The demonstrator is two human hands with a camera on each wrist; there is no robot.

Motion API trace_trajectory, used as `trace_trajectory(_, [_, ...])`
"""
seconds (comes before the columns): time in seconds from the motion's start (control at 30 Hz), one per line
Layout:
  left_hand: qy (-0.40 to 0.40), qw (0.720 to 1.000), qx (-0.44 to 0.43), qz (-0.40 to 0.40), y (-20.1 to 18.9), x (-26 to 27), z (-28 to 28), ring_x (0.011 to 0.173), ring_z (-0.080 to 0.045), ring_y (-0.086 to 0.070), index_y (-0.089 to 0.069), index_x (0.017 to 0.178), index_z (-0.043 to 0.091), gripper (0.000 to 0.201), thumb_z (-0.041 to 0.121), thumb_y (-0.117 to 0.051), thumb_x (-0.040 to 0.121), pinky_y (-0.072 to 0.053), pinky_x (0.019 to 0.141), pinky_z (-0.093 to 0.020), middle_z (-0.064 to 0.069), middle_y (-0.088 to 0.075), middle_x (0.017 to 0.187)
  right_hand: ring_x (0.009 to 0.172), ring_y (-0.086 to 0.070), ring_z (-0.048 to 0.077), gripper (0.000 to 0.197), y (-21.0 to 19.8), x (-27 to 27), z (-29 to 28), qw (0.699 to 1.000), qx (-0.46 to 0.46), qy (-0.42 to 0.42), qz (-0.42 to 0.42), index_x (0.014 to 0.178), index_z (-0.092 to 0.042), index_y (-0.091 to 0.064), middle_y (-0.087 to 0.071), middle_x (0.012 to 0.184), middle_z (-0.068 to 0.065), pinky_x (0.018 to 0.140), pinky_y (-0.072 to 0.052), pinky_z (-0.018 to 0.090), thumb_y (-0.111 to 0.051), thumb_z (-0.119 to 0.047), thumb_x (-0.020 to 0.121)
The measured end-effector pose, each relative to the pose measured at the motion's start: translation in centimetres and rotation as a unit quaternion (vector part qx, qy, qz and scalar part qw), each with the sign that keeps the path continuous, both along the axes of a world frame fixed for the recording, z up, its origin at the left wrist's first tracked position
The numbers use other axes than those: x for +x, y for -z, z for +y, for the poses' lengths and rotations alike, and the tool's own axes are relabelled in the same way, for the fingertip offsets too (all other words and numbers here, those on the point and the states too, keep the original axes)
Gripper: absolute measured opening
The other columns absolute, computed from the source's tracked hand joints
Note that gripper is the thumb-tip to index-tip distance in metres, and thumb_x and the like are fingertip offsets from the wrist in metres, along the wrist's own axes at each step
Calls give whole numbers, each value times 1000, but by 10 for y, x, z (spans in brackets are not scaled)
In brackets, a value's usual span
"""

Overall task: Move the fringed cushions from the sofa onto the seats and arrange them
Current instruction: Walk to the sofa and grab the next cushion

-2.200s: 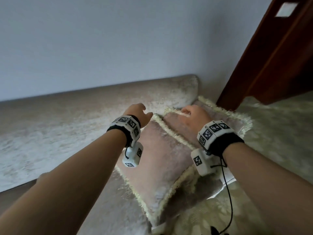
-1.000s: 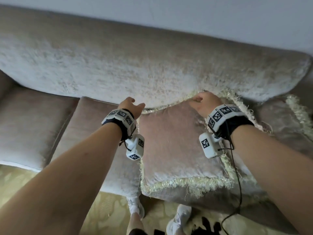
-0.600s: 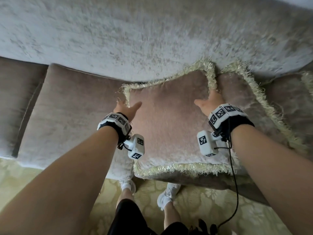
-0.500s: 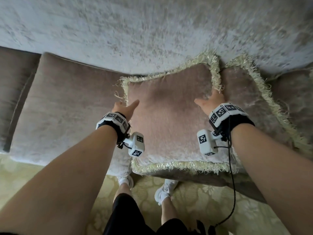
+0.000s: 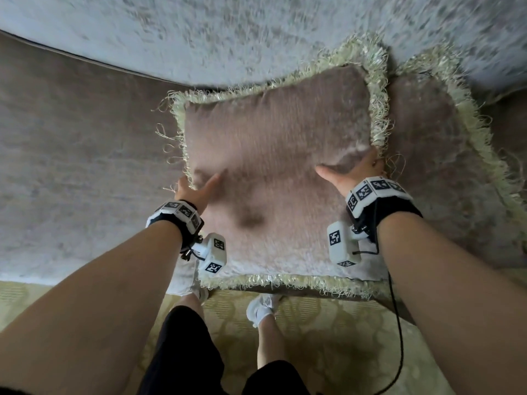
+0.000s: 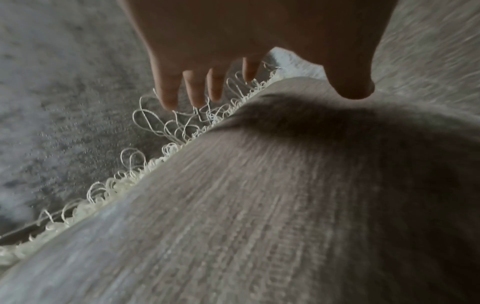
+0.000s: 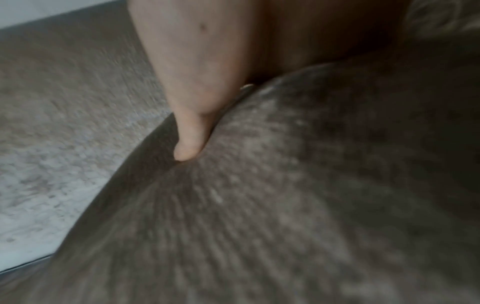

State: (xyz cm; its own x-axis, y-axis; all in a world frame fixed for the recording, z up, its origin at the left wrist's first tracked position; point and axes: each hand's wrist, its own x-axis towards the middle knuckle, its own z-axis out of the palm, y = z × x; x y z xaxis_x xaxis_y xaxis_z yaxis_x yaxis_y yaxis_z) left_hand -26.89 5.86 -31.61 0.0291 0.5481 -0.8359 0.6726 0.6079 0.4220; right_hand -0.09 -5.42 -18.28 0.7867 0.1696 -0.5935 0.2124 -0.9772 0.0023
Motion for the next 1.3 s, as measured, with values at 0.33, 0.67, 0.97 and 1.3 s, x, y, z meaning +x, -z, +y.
trace_trajectory(0.33, [-109,991,-52,-57,37,17,3,130,-27,-56,-36,158,12,129,79,-79,57,-42,121,-43,-5,-55,145,147,-14,34,134,12,8,1,999,-40,-1,16,153,-13,15,-3,162,14,115,-18,52,-68,-73,66])
trace_trajectory(0.67, [-95,995,-26,-14,55,27,0,146,-34,-48,-23,165,19,117,69,-80,76,-34,126,-46,-9,-49,158,147,-13,34,136,33,11,1,999,-49,-5,-5,153,-11,11,-2,162,13,115,-17,52,-67,-77,63])
trace_trajectory(0.97, [-114,990,-36,-80,50,17,5,135,-29,-58,-32,161,19,142,80,-80,41,-48,115,-45,-5,-56,151,147,-14,34,135,30,8,-2,1000,-13,13,-10,154,-15,7,-5,162,12,115,-19,53,-70,-75,62])
trace_trajectory(1.3, [-133,948,-210,-197,59,-10,10,116,-30,-76,-65,140,24,113,87,-83,49,-54,107,-50,-5,-78,129,146,-16,34,130,20,-6,-11,996,63,52,-22,155,-22,0,-13,161,11,114,-19,55,-78,-67,60])
